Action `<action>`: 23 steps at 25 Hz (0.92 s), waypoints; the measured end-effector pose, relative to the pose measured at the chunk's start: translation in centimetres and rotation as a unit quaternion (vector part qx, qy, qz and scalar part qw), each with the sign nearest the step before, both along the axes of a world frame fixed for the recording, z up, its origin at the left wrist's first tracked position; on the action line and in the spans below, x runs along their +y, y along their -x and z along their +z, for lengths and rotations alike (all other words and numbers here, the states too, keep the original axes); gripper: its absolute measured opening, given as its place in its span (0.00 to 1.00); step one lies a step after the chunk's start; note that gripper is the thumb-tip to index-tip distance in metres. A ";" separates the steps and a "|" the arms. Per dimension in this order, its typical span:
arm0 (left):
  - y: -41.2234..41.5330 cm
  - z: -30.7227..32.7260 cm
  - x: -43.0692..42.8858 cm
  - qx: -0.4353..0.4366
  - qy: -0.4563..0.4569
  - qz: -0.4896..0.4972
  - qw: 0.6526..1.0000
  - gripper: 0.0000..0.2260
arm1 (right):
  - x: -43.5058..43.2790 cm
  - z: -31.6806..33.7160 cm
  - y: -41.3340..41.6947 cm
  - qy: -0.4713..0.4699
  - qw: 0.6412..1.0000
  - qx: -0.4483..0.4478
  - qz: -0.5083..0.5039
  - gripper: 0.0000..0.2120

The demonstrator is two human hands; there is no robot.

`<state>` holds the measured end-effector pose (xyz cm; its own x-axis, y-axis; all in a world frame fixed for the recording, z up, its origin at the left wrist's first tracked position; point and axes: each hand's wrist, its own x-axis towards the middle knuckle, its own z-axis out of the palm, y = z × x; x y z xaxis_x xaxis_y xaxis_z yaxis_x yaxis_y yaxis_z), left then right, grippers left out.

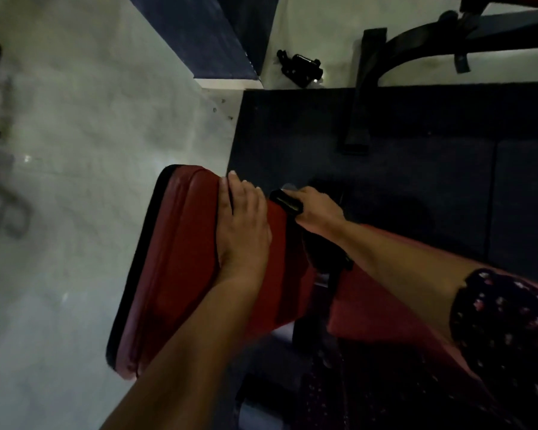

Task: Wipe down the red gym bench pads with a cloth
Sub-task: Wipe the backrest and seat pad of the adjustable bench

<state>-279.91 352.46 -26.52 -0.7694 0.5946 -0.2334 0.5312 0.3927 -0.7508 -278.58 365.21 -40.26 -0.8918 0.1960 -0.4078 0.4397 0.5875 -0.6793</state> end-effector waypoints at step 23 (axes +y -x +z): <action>-2.7 -12.8 2.4 -0.089 0.090 -0.076 0.989 0.34 | 3.4 -12.7 -2.5 0.120 0.993 0.013 -0.003 0.33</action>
